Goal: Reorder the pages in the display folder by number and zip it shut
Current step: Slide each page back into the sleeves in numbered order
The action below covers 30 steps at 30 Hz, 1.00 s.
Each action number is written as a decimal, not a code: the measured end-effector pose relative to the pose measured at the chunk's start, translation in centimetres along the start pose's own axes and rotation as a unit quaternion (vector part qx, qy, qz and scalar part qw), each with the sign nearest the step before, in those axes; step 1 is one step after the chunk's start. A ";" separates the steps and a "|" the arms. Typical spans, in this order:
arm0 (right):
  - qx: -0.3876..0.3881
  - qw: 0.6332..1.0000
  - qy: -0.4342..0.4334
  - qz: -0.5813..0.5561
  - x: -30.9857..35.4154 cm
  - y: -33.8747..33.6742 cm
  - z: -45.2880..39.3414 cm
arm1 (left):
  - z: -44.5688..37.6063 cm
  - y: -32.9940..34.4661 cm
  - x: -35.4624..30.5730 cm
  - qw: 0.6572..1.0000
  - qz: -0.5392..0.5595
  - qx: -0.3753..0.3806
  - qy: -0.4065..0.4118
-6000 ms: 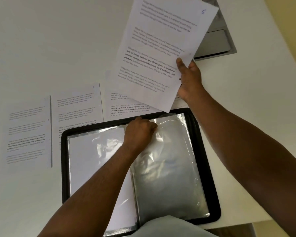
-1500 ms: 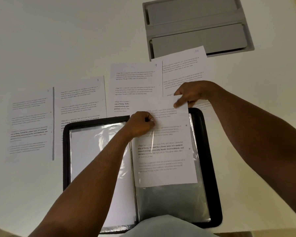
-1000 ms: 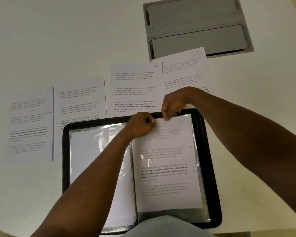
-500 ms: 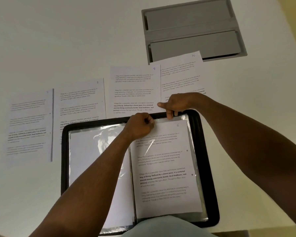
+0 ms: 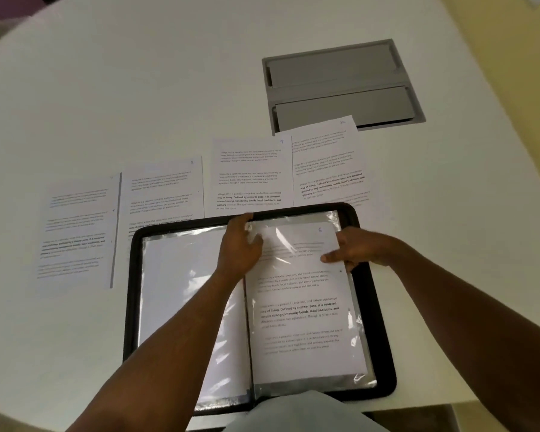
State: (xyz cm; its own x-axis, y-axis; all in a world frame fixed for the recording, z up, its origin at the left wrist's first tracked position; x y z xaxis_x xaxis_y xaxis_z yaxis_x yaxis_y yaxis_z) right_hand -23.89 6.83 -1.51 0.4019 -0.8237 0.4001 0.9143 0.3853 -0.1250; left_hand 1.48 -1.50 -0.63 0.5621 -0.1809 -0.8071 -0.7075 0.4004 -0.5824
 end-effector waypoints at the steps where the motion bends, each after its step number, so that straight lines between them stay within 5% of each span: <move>1: 0.001 1.000 0.006 -0.024 -0.5 1.0 0.3 | 1.0 -0.4 0.6 1.000 -0.007 -0.007 -0.005; 5: 0.056 0.987 0.019 -0.151 0.1 4.6 2.4 | 4.4 -2.4 2.6 0.997 -0.021 -0.024 -0.064; 10: 0.168 0.911 -0.008 -0.376 5.4 8.6 4.6 | 7.1 -5.4 3.8 0.974 0.167 -0.048 -0.143; 22: 0.167 0.910 -0.050 -0.376 15.0 21.5 1.4 | 11.4 -14.8 6.6 0.824 0.505 0.086 -0.240; 26: 0.129 0.917 -0.059 -0.374 15.2 25.3 -0.2 | 11.8 -16.6 9.8 0.844 0.473 0.058 -0.247; 30: -0.023 0.973 -0.085 -0.215 15.3 28.5 -1.3 | 10.8 -17.4 13.6 0.949 0.196 -0.040 -0.243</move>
State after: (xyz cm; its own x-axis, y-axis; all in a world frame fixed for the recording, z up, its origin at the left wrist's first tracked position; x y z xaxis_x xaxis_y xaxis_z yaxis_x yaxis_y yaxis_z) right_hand 8.41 4.71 -0.15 -0.0280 -0.8226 0.5679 0.9989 -0.0012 0.0475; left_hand 26.05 -1.23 -0.37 0.3671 0.4121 -0.8339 -0.9221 0.2792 -0.2679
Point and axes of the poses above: each hand's wrist, its own z-axis away from the middle knuckle, its own y-axis out of the palm, x = y × z, the point moved 1 cm from there along -z, towards the middle knuckle, and after that the axes turned 14 degrees about y, right-handed, at the moved point
